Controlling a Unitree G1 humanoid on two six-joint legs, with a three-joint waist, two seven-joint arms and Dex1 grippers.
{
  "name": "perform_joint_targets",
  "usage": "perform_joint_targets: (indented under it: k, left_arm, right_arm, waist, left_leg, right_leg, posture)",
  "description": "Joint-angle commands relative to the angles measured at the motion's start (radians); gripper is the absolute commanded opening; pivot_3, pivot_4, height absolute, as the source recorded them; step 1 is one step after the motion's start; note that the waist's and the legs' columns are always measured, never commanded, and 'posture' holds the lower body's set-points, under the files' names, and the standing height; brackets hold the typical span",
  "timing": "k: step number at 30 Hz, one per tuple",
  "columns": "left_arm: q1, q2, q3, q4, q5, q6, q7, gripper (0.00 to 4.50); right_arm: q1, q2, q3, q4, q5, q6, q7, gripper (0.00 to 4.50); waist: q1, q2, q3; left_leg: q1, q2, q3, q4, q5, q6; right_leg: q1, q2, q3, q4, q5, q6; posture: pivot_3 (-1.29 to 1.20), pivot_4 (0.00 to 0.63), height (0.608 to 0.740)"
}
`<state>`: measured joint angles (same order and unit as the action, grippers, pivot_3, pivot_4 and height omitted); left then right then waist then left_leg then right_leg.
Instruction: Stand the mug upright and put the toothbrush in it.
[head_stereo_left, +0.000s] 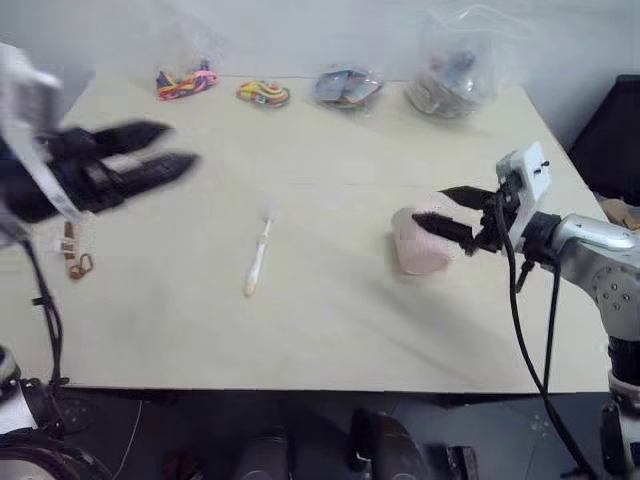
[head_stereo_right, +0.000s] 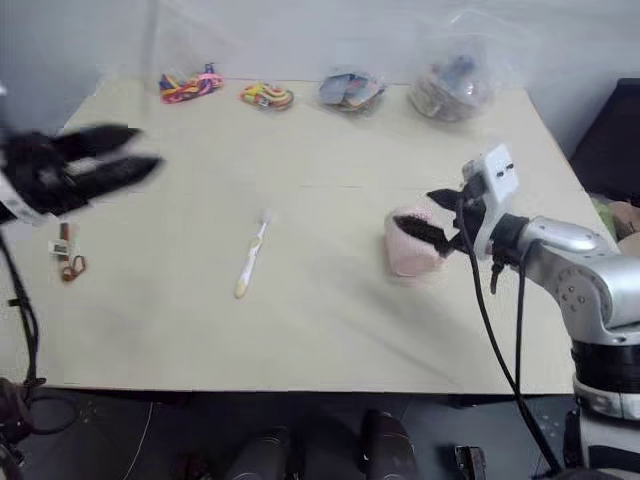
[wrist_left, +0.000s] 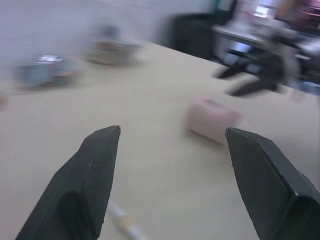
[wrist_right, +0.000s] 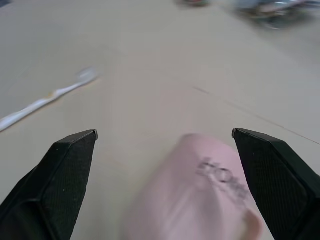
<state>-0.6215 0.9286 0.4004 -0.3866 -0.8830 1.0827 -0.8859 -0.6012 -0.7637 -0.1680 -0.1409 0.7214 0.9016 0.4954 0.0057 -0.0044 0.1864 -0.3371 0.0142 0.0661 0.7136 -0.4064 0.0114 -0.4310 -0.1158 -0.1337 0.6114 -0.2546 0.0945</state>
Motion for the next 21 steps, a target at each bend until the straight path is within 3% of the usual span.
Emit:
perform_joint_targets:
  k: [1, 6, 13, 16, 21]
  left_arm:
    - [-0.028, 0.01, -0.123, -0.065, -0.025, -0.064, -0.098, 3.56]
    - [-0.105, -0.033, -0.23, -0.01, 0.01, -0.118, -0.101, 3.56]
    - [-0.106, -0.049, -0.267, 0.018, 0.045, -0.173, -0.1, 3.56]
    - [-0.098, -0.05, -0.27, 0.017, 0.056, -0.184, -0.093, 3.6]
    - [-0.086, -0.051, -0.258, 0.016, 0.055, -0.19, -0.081, 3.6]
  right_arm:
    - [-0.039, 0.029, -0.023, 0.067, -0.081, 0.067, -0.145, 4.5]
    - [-0.041, 0.062, 0.066, 0.126, -0.154, 0.126, -0.15, 4.5]
    - [-0.074, 0.102, 0.165, 0.19, -0.218, 0.129, -0.075, 4.5]
    - [-0.097, 0.121, 0.159, 0.204, -0.22, 0.132, -0.058, 3.94]
    - [-0.12, 0.119, 0.17, 0.22, -0.245, 0.134, -0.022, 2.2]
  waist:
    - [-0.009, 0.001, 0.0]
    - [-0.009, 0.002, 0.001]
    - [-0.009, 0.003, 0.002]
    - [-0.007, 0.003, 0.002]
    - [-0.007, 0.003, 0.002]
  left_leg:
    - [0.0, 0.0, 0.0, 0.0, 0.0, 0.0]
    - [-0.001, 0.001, 0.003, -0.001, 0.0, -0.001]
    - [-0.001, 0.001, 0.002, 0.0, 0.0, -0.001]
    - [-0.002, 0.001, 0.001, 0.0, 0.0, -0.001]
    - [-0.002, 0.001, 0.0, 0.0, 0.0, -0.001]
  right_leg:
    - [-0.001, 0.001, 0.0, 0.0, 0.0, -0.001]
    - [-0.001, 0.002, 0.0, 0.0, -0.001, -0.002]
    - [-0.002, 0.002, 0.001, 0.0, -0.001, -0.002]
    - [-0.002, 0.001, 0.0, 0.0, -0.001, -0.001]
    - [-0.001, 0.001, 0.0, 0.0, -0.001, -0.001]
  posture:
    - [0.0, 0.15, 0.74]
    - [0.0, 0.15, 0.74]
    - [0.0, 0.15, 0.74]
    - [0.0, 0.15, 0.74]
    - [0.0, 0.15, 0.74]
